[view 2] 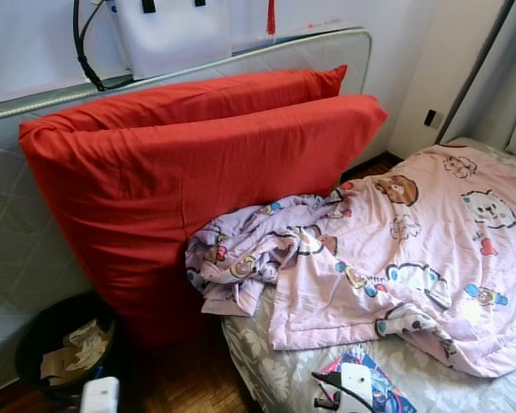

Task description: Clean up the room

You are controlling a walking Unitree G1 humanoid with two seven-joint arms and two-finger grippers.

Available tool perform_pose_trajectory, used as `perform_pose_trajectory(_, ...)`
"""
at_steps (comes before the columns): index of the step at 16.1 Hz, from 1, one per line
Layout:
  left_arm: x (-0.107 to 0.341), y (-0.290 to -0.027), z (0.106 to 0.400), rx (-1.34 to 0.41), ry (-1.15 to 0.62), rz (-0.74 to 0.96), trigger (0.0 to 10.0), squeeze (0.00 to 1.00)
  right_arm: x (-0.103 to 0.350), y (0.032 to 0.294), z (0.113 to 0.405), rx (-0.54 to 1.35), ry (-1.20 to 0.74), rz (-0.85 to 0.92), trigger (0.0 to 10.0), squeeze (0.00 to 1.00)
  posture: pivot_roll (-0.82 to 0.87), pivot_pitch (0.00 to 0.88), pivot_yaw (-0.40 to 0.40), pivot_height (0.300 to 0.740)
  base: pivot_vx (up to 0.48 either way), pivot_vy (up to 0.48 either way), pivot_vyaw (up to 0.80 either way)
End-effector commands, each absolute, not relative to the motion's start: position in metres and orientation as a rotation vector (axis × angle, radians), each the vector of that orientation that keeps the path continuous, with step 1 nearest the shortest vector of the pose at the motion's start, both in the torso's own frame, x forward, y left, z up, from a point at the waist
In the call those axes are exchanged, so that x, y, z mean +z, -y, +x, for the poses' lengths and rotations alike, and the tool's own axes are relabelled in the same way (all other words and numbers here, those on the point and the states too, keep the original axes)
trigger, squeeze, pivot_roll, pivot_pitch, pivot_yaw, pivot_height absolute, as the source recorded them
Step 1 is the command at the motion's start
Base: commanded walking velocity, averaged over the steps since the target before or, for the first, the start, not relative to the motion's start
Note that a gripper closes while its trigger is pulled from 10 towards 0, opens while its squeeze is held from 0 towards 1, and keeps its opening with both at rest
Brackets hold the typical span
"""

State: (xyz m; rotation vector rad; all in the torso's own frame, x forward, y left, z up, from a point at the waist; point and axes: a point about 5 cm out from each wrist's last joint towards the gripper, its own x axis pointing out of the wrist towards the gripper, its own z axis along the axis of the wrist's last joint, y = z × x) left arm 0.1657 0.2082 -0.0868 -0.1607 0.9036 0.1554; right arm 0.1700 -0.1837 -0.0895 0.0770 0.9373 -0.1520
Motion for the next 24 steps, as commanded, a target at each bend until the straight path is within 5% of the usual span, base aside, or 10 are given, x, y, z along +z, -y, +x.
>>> perform_pose_trajectory(1, -0.087, -0.2, 0.17, 0.148, -0.919, -0.148, 10.0, 0.0, -0.09, 0.183, 0.17, -0.152, -0.936, 0.075, 10.0, 0.0, 0.03, 0.018, 0.01, 0.74, 0.0, 0.0, 0.0)
perform_pose_trajectory(5, -0.086, -0.2, 0.173, 0.144, -0.917, -0.143, 10.0, 0.0, -0.09, 0.181, 0.17, -0.147, -0.936, 0.075, 10.0, 0.0, 0.03, 0.016, 0.016, 0.74, 0.0, 0.142, 0.0)
perform_pose_trajectory(10, -0.079, -0.242, 0.167, 0.18, -0.905, -0.121, 10.0, 0.0, -0.091, 0.181, 0.168, -0.136, -0.946, 0.066, 10.0, 0.0, 0.03, 0.009, 0.018, 0.74, 0.0, 0.283, 0.0)
perform_pose_trajectory(16, -0.087, -0.212, 0.163, 0.153, -0.927, -0.135, 10.0, 0.0, -0.091, 0.181, 0.168, -0.133, -0.942, 0.064, 10.0, 0.0, 0.04, 0.014, 0.019, 0.74, 0.0, 0.284, 0.0)
perform_pose_trajectory(21, -0.082, -0.25, 0.154, 0.196, -0.927, -0.125, 10.0, 0.0, -0.091, 0.18, 0.168, -0.137, -0.944, 0.07, 10.0, 0.0, 0.04, 0.019, 0.022, 0.74, 0.0, 0.283, 0.0)
perform_pose_trajectory(24, -0.087, -0.227, 0.156, 0.171, -0.929, -0.13, 10.0, 0.0, -0.092, 0.18, 0.166, -0.139, -0.947, 0.072, 10.0, 0.0, 0.04, 0.026, 0.025, 0.74, 0.0, 0.285, 0.0)
